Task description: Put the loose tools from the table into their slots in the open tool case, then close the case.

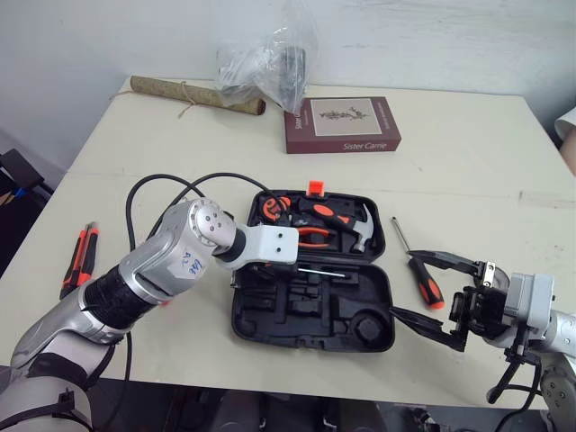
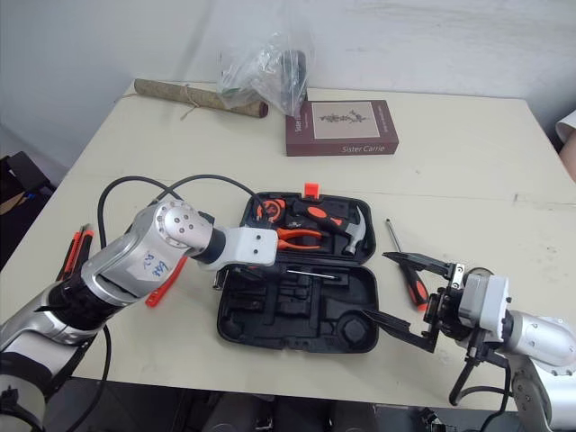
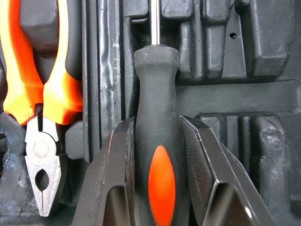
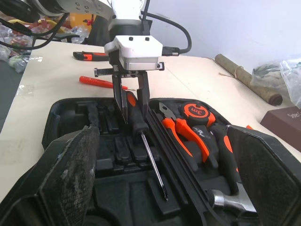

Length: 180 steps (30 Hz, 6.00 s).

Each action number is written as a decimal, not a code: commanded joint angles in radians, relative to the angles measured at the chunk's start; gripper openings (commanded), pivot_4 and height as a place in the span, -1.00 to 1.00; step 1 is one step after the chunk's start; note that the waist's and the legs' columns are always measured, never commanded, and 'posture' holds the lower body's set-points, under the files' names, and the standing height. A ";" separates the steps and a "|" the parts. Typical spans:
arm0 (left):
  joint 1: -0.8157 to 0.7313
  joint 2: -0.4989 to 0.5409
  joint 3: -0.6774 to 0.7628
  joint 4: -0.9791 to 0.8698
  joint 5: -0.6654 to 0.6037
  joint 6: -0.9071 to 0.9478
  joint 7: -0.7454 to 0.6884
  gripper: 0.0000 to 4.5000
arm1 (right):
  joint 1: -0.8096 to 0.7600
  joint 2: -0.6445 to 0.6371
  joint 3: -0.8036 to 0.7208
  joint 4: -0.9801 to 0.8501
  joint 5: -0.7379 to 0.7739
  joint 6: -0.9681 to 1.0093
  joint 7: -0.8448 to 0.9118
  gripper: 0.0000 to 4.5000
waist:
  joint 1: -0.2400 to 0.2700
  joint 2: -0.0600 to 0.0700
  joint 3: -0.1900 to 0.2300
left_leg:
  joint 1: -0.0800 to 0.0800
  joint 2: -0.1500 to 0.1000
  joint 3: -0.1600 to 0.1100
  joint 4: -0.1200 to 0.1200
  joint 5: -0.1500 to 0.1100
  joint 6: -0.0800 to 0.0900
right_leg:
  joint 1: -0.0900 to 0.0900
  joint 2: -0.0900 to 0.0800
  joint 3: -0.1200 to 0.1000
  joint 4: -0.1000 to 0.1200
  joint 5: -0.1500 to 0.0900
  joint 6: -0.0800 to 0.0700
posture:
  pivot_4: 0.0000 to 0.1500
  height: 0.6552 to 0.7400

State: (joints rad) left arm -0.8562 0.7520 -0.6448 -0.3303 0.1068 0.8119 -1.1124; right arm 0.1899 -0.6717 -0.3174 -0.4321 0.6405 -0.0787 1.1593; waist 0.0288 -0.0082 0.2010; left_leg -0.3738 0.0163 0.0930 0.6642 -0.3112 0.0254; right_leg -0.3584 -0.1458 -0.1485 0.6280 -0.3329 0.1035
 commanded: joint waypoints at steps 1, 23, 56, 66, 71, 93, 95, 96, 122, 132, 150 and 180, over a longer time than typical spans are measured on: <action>0.005 -0.017 -0.003 0.026 0.035 -0.014 0.024 -0.65 | 0.019 -0.012 -0.025 -0.067 0.034 0.017 -0.017 1.00 | 0.002 0.000 0.000 | 0.000 0.000 0.000 0.000 0.000 0.000 | 0.000 0.000 0.000 0.000 0.000 0.000 | 1.00 1.00; 0.213 -0.114 0.439 0.032 -0.247 -0.210 0.080 -0.10 | 0.022 0.000 -0.018 -0.027 0.032 0.017 0.005 1.00 | -0.004 0.000 0.000 | 0.001 0.000 -0.001 0.001 0.000 0.001 | 0.001 -0.001 0.000 0.000 0.000 0.000 | 1.00 1.00; 0.376 -0.266 0.225 0.274 -0.122 -0.187 0.224 -0.96 | 0.047 0.004 -0.009 -0.055 0.024 0.035 -0.049 1.00 | 0.000 0.000 -0.002 | 0.003 -0.001 -0.001 0.001 -0.001 0.003 | 0.005 -0.001 -0.001 -0.001 0.001 0.002 | 1.00 1.00; 0.413 -0.308 0.295 0.276 -0.183 -0.422 0.248 -0.96 | 0.077 0.045 -0.048 -0.015 0.016 0.013 -0.080 1.00 | -0.001 0.012 -0.036 | 0.023 0.005 -0.001 -0.001 -0.015 0.003 | 0.029 -0.004 0.000 -0.017 0.000 0.003 | 1.00 1.00; 0.443 -0.260 0.497 0.210 -0.325 -0.600 0.172 -0.73 | 0.156 0.071 -0.171 0.080 0.026 -0.033 -0.070 1.00 | -0.002 0.011 -0.033 | 0.012 0.005 0.000 0.000 -0.014 0.002 | 0.016 -0.003 0.000 -0.016 0.001 0.003 | 1.00 1.00; 1.173 0.182 1.576 0.846 -0.493 -0.878 0.135 0.98 | 0.322 0.055 -0.601 0.900 -0.036 -0.406 -0.033 1.00 | -0.032 0.015 -0.022 | 0.010 0.011 0.001 -0.002 -0.025 0.000 | 0.010 -0.004 -0.002 -0.016 -0.002 -0.002 | 1.00 1.00; 1.163 0.166 1.567 0.806 -0.515 -0.880 0.135 0.98 | 0.301 0.052 -0.583 0.881 -0.027 -0.393 -0.031 1.00 | -0.027 0.016 -0.021 | 0.010 0.010 0.002 -0.001 -0.025 0.000 | 0.008 -0.004 -0.001 -0.016 -0.002 -0.002 | 1.00 1.00; 1.151 0.155 1.554 0.769 -0.529 -0.873 0.138 0.98 | 0.290 0.055 -0.566 0.849 -0.019 -0.380 -0.025 1.00 | -0.026 0.016 -0.021 | 0.009 0.011 0.002 -0.002 -0.025 0.000 | 0.003 -0.004 -0.001 -0.016 -0.002 -0.003 | 1.00 1.00; 0.770 -0.040 0.768 -0.174 -0.758 -0.427 0.164 0.98 | -0.098 -0.305 -0.078 -0.114 0.445 1.138 -0.943 1.00 | -0.026 0.012 -0.013 | 0.003 0.011 0.011 -0.001 -0.015 -0.003 | -0.003 0.001 0.008 -0.008 -0.002 -0.003 | 1.00 1.00; 0.776 -0.051 0.748 -0.189 -0.736 -0.439 0.175 0.98 | -0.296 -0.267 0.104 -0.038 0.287 1.289 -1.024 1.00 | -0.016 0.011 -0.013 | 0.000 0.012 0.012 -0.001 -0.013 -0.003 | -0.006 0.005 0.011 -0.008 -0.002 -0.003 | 1.00 1.00; 0.766 -0.045 0.786 -0.211 -0.781 -0.410 0.203 1.00 | -0.331 -0.179 0.016 -0.105 0.085 1.250 -1.011 -0.56 | -0.007 0.008 -0.014 | -0.002 0.013 0.017 -0.001 -0.013 -0.004 | -0.012 0.011 0.017 -0.006 -0.001 -0.002 | 1.00 1.00; 1.062 0.038 0.974 -0.164 -0.771 -0.516 0.025 1.00 | -1.050 -0.256 0.926 -0.079 -0.250 1.167 -0.202 -0.56 | -0.041 0.006 -0.008 | -0.008 0.014 0.021 0.002 -0.014 -0.003 | -0.020 0.002 0.016 -0.004 -0.001 -0.002 | 1.00 1.00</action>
State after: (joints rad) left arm 0.1847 0.7994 0.3044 -0.4615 -0.6563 0.3056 -1.1004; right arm -0.8138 -0.9434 0.6146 -0.5472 0.4303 1.0926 0.9486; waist -0.0118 -0.0023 0.1926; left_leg -0.3815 0.0300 0.1139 0.6659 -0.3248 0.0226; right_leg -0.3784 -0.1434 -0.1328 0.6239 -0.3336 0.1014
